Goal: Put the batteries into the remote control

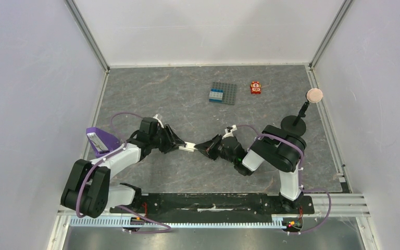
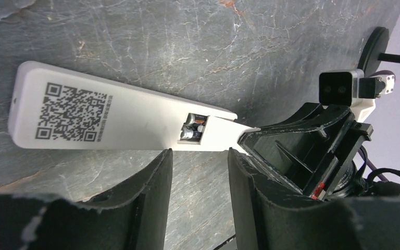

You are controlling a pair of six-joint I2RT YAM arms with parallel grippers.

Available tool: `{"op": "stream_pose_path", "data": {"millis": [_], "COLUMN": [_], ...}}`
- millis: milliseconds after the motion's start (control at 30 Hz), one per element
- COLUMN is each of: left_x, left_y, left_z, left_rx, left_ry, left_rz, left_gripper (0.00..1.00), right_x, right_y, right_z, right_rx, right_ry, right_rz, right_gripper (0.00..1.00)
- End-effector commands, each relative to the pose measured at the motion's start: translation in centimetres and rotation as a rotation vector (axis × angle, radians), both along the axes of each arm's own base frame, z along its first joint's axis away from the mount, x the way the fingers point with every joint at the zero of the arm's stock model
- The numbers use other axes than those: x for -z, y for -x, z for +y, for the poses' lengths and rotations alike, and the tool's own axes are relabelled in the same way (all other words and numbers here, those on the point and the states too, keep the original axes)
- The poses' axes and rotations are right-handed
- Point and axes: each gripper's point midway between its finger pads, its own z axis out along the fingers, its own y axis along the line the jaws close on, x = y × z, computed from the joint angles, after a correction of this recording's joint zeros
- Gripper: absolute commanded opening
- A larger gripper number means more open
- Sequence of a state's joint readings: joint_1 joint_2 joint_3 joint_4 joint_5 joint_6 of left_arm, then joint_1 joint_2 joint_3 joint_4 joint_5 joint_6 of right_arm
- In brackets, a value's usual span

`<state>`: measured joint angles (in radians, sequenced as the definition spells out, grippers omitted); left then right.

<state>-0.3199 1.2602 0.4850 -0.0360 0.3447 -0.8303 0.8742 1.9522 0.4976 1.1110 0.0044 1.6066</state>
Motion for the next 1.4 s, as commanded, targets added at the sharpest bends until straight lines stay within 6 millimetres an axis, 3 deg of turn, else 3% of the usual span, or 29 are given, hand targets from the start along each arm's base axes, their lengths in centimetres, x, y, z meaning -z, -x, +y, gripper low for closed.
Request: {"op": "stream_pose_path", "data": {"millis": [0,600,1033,1167,1367], "left_x": [-1.0,-0.1,1.8,1.4,-1.8], "left_y": [-0.9,0.2,0.5,0.8,-0.8], "left_z": [-1.0,-2.2,-0.7,-0.3,0.4], "left_rx": [0.020,0.000,-0.084,-0.086,-0.075], "left_ry": [0.060,0.145,0.079,0.063,0.003], "left_rz": [-0.039,0.135,0.152,0.133,0.013], "left_gripper": [0.48,0.43,0.45,0.46,0.48], "right_x": [2.8,7.1,9.0,9.4,9.7], "right_y": [0.5,1.5,2.3,2.1,1.9], "right_z": [-1.1,-1.5,-2.0,-2.1,-2.4], "right_rx": [0.015,-0.051,-0.116,-0.126,-0.127], "right_ry": [0.083,0.303,0.433,0.472,0.522], "right_rz": [0.070,0.202,0.235,0.231,0.227], "right_gripper": [0.08,0.13,0.18,0.23,0.30]}}
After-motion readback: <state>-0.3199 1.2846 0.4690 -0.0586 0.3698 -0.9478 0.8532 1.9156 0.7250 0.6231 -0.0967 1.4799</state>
